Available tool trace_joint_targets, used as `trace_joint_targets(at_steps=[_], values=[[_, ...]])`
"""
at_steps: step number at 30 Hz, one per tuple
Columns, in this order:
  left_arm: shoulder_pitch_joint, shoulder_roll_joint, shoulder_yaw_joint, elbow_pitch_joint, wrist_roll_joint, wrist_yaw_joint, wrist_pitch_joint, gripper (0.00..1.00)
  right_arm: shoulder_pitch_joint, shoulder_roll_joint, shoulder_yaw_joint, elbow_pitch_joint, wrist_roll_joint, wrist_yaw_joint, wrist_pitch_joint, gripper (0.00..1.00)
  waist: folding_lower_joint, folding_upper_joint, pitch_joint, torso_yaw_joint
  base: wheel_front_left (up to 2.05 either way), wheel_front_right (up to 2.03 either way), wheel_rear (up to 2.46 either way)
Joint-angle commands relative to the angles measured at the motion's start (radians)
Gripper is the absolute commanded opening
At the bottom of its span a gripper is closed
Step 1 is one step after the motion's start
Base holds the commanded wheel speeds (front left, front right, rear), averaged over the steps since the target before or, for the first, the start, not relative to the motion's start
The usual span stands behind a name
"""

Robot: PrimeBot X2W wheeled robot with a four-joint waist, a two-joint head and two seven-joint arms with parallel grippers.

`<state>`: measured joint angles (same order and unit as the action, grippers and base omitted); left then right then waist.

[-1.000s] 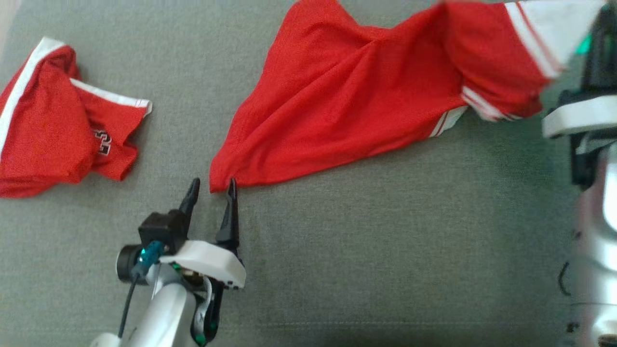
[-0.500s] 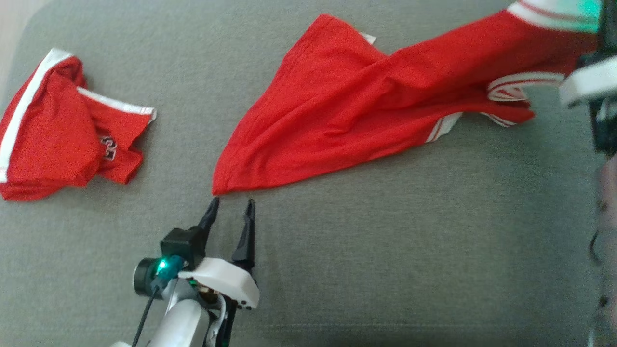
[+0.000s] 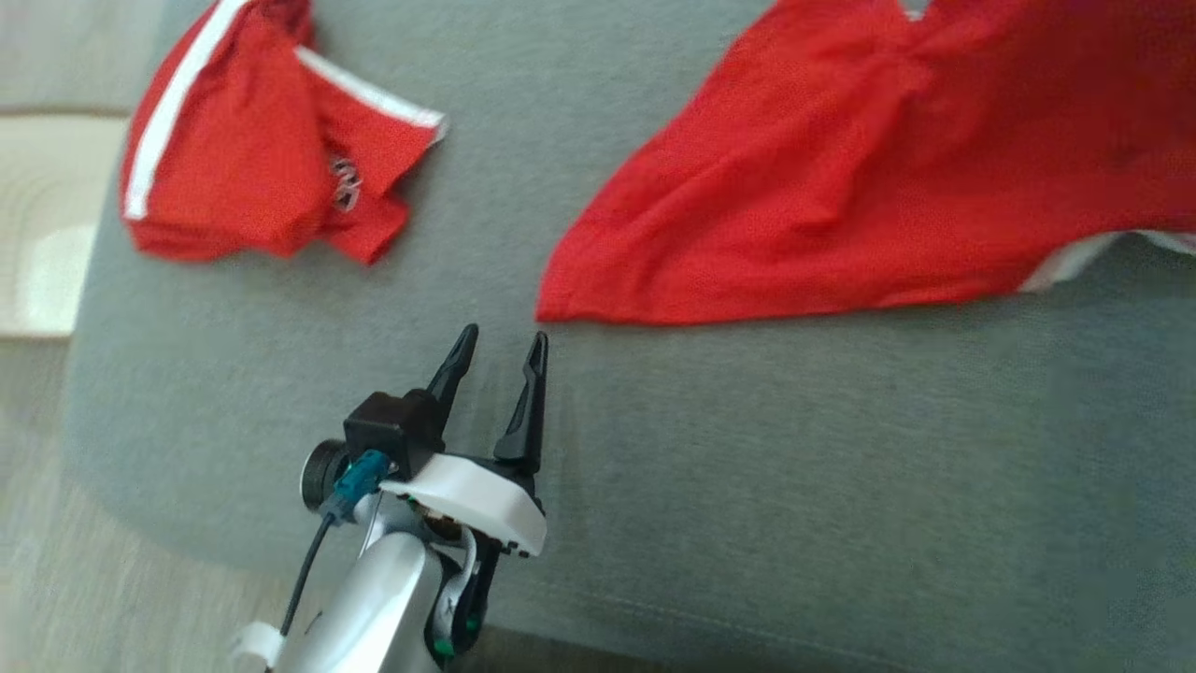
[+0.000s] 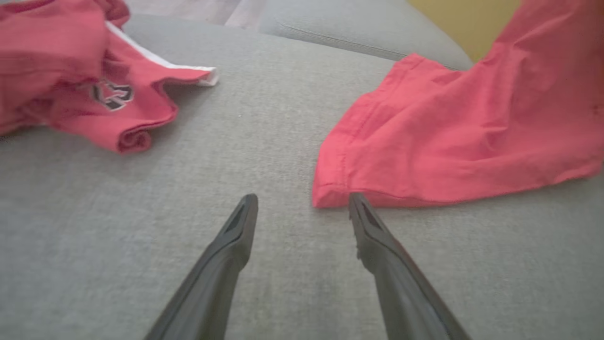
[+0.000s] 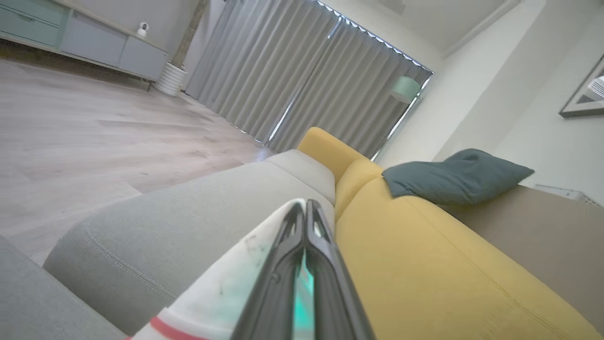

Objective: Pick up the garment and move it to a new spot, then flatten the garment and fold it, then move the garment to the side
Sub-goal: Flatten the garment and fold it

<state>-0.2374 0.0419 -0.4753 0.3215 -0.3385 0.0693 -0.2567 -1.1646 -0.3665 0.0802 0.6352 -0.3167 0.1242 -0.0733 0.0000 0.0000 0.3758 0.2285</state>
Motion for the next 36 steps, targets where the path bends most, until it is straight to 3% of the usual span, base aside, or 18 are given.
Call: trace_joint_targets(at_steps=[1, 10, 11, 12, 17, 25, 36], values=[[-0.024, 0.008, 0.023, -0.038, -0.015, 0.013, -0.005, 1.0, -0.062, 0.011, 0.017, -0.012, -0.017, 0.007, -0.001, 0.0, 0.0, 0.0, 0.049, 0.069, 0.0, 0.0, 0.0], [-0.036, 0.008, 0.0, -0.047, -0.034, 0.027, -0.005, 1.0, -0.137, 0.052, -0.06, 0.134, -0.096, 0.007, 0.021, 0.02, 0.0, 0.0, 0.07, 0.112, 0.0, 0.0, 0.0], [-0.036, 0.008, 0.001, -0.047, -0.034, 0.028, -0.005, 1.0, -0.128, 0.055, -0.076, 0.154, -0.107, 0.007, 0.044, 0.71, 0.0, 0.0, 0.07, 0.109, 0.0, 0.0, 0.0], [-0.037, 0.008, 0.003, -0.047, -0.034, 0.03, -0.005, 1.0, -0.12, 0.06, -0.09, 0.163, -0.111, 0.007, 0.044, 1.0, 0.0, 0.0, 0.071, 0.106, 0.0, 0.0, 0.0], [-0.04, 0.008, 0.012, -0.043, -0.028, 0.032, -0.005, 1.0, -0.047, 0.065, -0.138, 0.193, -0.116, 0.007, -0.025, 1.0, 0.0, 0.0, 0.067, 0.07, 0.0, 0.0, 0.0], [-0.03, 0.008, 0.04, -0.028, -0.007, 0.024, -0.005, 1.0, 0.138, 0.099, -0.218, 0.208, -0.016, 0.007, -0.147, 1.0, 0.0, 0.0, 0.031, 0.001, 0.0, 0.0, 0.0], [-0.012, 0.008, 0.076, -0.024, 0.021, 0.011, -0.005, 1.0, 0.559, 0.195, -0.182, 0.011, 0.22, 0.007, -0.187, 1.0, 0.0, 0.0, -0.003, -0.082, 0.0, 0.0, 0.0]])
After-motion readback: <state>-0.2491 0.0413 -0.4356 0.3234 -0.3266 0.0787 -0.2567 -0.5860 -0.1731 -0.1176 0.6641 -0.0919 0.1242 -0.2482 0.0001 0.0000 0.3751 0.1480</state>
